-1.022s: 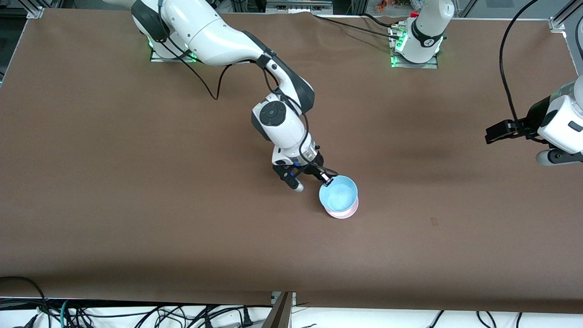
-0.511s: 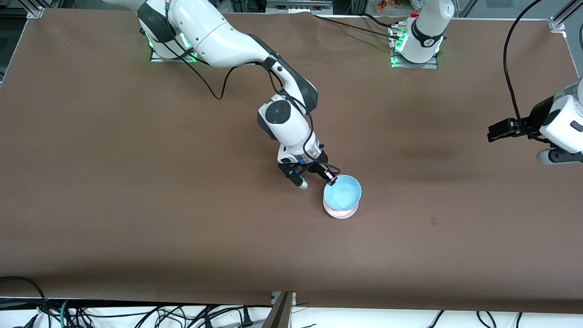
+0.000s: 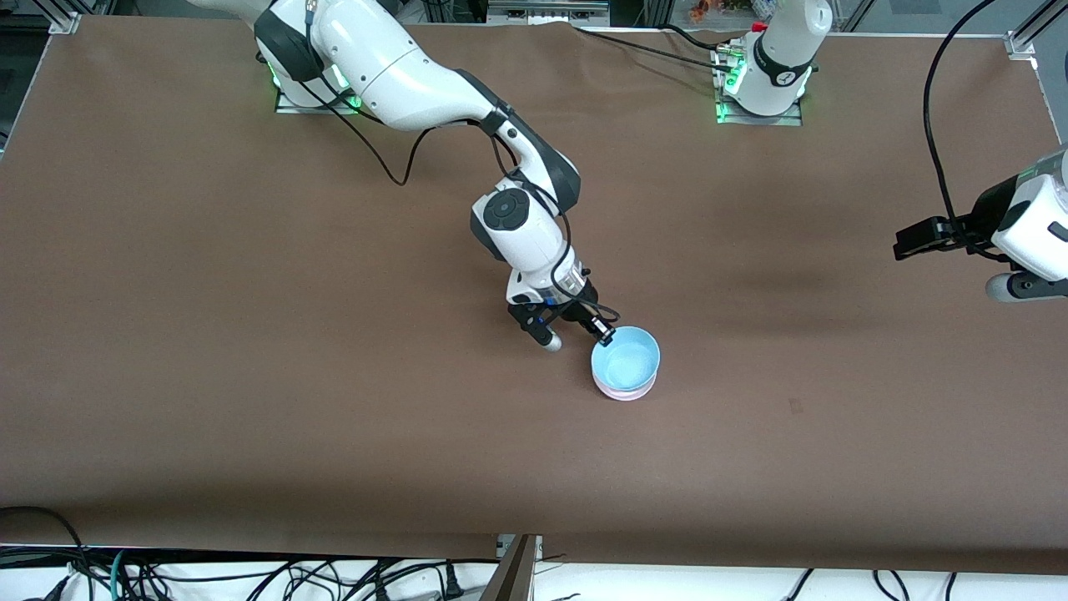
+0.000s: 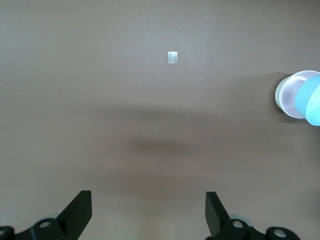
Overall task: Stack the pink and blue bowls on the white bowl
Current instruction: 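Lower the light blue bowl into the pink bowl with the right gripper, then open the right gripper to release the blue bowl on the stack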
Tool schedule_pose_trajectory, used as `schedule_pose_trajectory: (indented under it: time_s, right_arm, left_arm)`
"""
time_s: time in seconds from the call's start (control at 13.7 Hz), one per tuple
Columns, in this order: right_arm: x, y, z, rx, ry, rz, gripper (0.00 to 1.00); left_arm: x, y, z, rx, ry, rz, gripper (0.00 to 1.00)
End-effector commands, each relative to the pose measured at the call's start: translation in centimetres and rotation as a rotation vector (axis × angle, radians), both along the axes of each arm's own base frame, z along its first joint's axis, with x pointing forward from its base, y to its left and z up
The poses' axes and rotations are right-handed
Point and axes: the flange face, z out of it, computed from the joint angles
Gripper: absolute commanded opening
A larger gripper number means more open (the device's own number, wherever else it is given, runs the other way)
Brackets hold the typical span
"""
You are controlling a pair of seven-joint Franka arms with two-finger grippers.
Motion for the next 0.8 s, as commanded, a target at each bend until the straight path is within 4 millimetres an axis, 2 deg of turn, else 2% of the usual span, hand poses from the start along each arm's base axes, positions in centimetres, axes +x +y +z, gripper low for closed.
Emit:
schedule_pose_trajectory:
  time_s: [0.0, 0.73]
  right_arm:
    - [0.3, 0.5, 0.1, 0.008, -0.037, 0.029, 0.00]
    - [0.1, 0.2, -1.4, -0.068, -0.076, 0.115, 0.00]
  left_arm:
    - [-0.3, 0.2, 0.1, -0.019, 0.006, -0.006, 1.00]
    - [-0.1, 0.1, -0.2, -0.027, 0.009, -0.006, 1.00]
